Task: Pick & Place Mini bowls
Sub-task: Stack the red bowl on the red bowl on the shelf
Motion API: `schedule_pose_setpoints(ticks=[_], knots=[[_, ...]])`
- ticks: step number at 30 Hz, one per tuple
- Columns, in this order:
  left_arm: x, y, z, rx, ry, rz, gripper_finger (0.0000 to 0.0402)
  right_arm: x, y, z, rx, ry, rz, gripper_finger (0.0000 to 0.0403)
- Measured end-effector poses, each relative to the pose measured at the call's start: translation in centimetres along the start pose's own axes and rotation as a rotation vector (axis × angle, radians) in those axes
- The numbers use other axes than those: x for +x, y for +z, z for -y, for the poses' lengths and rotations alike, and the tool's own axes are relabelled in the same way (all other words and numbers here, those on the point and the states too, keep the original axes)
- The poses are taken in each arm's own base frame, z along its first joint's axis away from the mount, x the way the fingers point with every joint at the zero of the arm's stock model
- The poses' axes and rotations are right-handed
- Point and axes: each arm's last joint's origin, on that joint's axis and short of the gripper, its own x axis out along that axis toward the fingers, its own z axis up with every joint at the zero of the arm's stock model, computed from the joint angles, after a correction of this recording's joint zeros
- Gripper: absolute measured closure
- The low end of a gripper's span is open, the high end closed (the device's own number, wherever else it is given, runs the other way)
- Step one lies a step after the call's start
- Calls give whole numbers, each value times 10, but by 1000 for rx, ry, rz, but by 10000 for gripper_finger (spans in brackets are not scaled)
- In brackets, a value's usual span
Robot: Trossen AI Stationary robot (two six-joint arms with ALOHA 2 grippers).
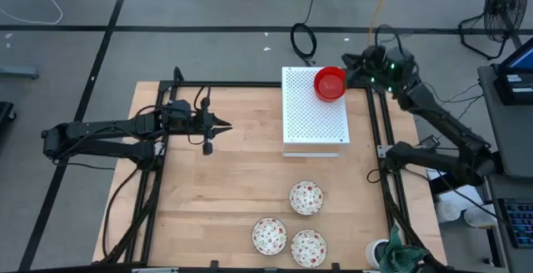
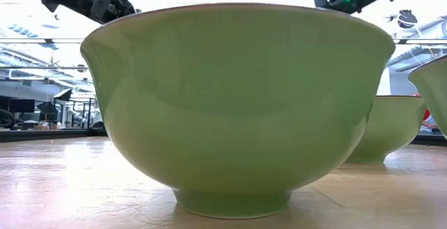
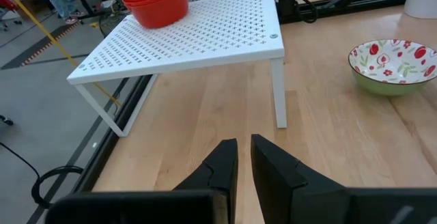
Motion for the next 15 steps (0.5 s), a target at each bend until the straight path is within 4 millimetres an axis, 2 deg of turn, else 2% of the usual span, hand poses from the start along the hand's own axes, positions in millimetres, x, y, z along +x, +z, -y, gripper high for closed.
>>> schedule_pose_setpoints(ticks=[2, 7, 15], knots=[[0, 0, 0, 2, 0, 0, 353, 1, -15, -1, -1, 51, -1, 394], [0, 0, 0, 11, 0, 0, 353, 4, -45, -2, 20, 71, -34, 398], [0, 0, 0, 14, 0, 0, 353, 6, -66, -1, 37, 66, -81, 402]])
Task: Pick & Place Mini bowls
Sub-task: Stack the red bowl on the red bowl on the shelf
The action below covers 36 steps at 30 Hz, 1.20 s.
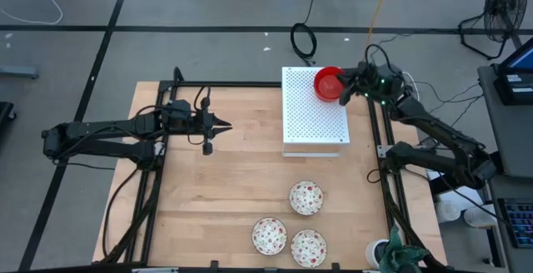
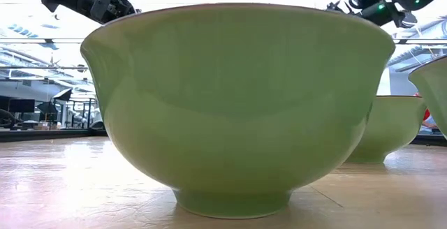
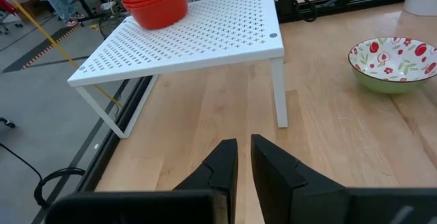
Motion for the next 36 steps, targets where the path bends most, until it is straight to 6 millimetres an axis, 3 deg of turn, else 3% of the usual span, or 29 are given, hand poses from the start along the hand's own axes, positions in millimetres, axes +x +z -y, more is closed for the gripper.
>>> schedule_pose_setpoints(ticks=[7, 16, 22, 29, 36], knots=[[0, 0, 0, 1, 0, 0, 353, 3, -14, 1, 22, -1, 1, 402], [0, 0, 0, 8, 0, 0, 353, 0, 7, -3, 39, 111, 206, 403], [0, 0, 0, 14, 0, 0, 353, 6, 10, -10, 54, 163, 246, 403], [0, 0, 0, 20, 0, 1, 353, 25, 12, -23, 18, 230, 271, 403], [0, 0, 0, 40, 0, 1, 353, 56, 12, -26, -9, 201, 207, 403]])
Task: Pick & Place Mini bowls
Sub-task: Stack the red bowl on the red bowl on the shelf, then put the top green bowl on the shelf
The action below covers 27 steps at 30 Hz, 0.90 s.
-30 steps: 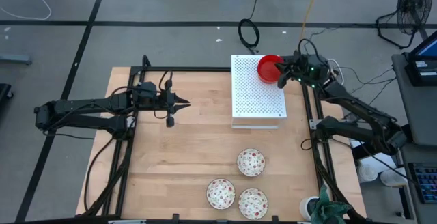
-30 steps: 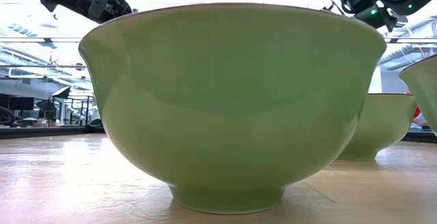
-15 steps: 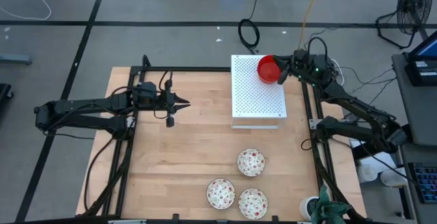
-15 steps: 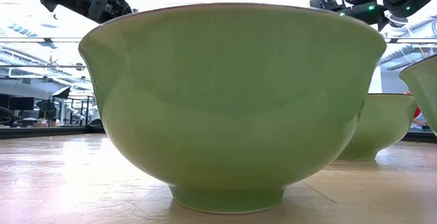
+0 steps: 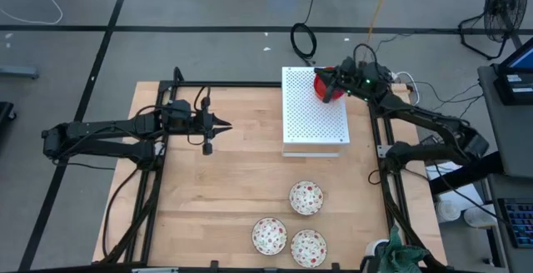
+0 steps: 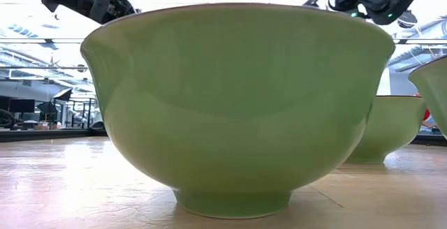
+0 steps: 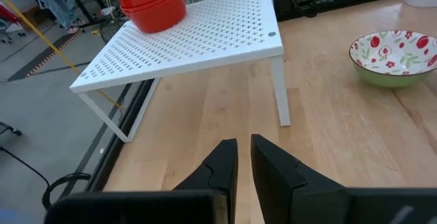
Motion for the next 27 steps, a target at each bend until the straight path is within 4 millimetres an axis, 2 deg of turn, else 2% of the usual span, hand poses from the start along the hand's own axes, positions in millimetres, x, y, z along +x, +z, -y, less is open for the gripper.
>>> schedule_pose_setpoints(ticks=[6, 11, 23, 27], knots=[[0, 0, 0, 0, 1, 0, 353, 19, -19, 6, -9, -8, -80, 403], [0, 0, 0, 0, 0, -1, 353, 22, -22, 7, -10, -10, -88, 403], [0, 0, 0, -1, 1, -1, 353, -3, 16, -7, -32, 27, 80, 403], [0, 0, 0, -14, 2, -2, 353, -15, 29, -19, -45, 128, 130, 403]])
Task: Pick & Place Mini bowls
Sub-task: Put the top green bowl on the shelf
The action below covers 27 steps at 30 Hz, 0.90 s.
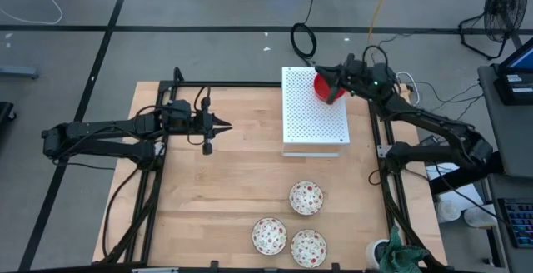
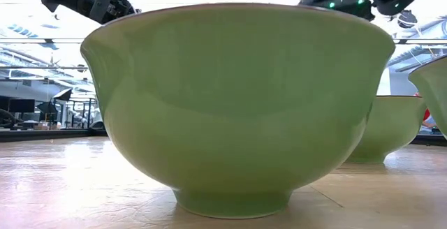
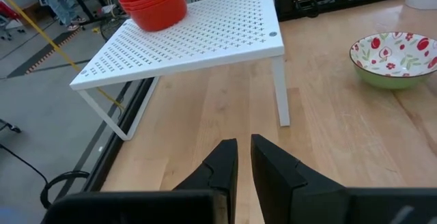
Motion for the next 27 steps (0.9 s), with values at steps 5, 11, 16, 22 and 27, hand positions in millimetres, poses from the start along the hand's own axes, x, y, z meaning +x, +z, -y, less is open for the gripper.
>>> schedule_pose_setpoints(ticks=[5, 11, 16, 22, 27], knots=[[0, 0, 0, -1, 0, 0, 353, -9, 10, -19, 46, 180, 6, 403], [0, 0, 0, -1, 0, 0, 353, -15, 16, -41, 96, 377, -4, 403], [0, 0, 0, -1, 0, 0, 353, -17, 18, -61, 125, 533, -14, 403], [0, 0, 0, 0, 0, 0, 353, -17, 17, -84, 139, 662, -26, 403], [0, 0, 0, 0, 0, 0, 353, -19, 16, -102, 144, 747, -29, 403]])
